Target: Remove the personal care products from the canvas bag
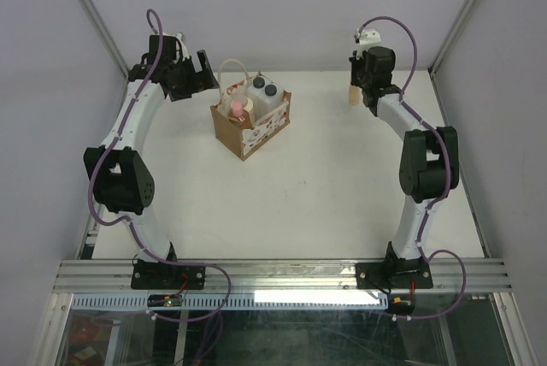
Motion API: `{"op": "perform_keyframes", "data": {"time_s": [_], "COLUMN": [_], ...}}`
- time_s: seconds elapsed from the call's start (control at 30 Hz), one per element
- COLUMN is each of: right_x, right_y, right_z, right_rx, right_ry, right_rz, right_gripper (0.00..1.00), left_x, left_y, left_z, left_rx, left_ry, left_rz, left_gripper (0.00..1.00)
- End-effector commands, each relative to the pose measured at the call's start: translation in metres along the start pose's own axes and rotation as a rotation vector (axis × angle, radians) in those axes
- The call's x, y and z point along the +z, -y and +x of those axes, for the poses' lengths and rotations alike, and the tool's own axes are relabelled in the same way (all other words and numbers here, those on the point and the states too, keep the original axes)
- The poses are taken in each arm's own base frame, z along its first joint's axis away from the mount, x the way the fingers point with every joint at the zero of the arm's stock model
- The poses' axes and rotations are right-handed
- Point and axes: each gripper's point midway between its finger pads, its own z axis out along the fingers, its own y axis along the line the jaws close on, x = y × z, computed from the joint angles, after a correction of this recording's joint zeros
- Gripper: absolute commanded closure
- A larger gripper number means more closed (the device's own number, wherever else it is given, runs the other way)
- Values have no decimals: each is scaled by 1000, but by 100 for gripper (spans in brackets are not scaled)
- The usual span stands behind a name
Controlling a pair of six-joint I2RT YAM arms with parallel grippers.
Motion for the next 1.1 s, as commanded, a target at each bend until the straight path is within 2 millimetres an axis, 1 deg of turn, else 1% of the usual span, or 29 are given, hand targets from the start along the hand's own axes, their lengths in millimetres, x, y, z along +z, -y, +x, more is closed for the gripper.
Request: {"op": "perform_keyframes", "data": {"time_s": [0.0, 0.1, 0.27, 0.47, 0.5, 0.53, 0.8, 0.83, 1.0, 1.07], "right_x": [12, 19, 33, 38, 40, 40, 40, 38, 28, 26], "right_y": [15, 17, 24, 24, 23, 22, 23, 24, 26, 27], "right_z": [-62, -68, -47, -29, -21, -17, 4, 4, 3, 0], "right_rx": [36, 54, 72, 93, 102, 110, 114, 114, 110, 110], "right_ry": [279, 321, 301, 295, 285, 285, 269, 270, 269, 264], "right_rz": [45, 39, 39, 23, 19, 17, 18, 21, 25, 27], "right_gripper": [100, 100, 100, 100, 100, 100, 100, 95, 60, 50], "left_x": [-36, -41, -44, -44, -43, -43, -41, -41, -41, -41], "left_y": [14, 13, 13, 14, 14, 14, 15, 15, 15, 16], "left_z": [-25, -24, -25, -28, -27, -27, -29, -29, -28, -28], "left_rx": [13, 19, 26, 26, 24, 23, 20, 20, 20, 19], "left_ry": [110, 117, 124, 128, 125, 124, 124, 123, 124, 122], "left_rz": [53, 45, 44, 45, 48, 49, 53, 53, 53, 53], "left_gripper": [1, 1, 1, 1, 1, 1, 1, 1, 1, 1]}}
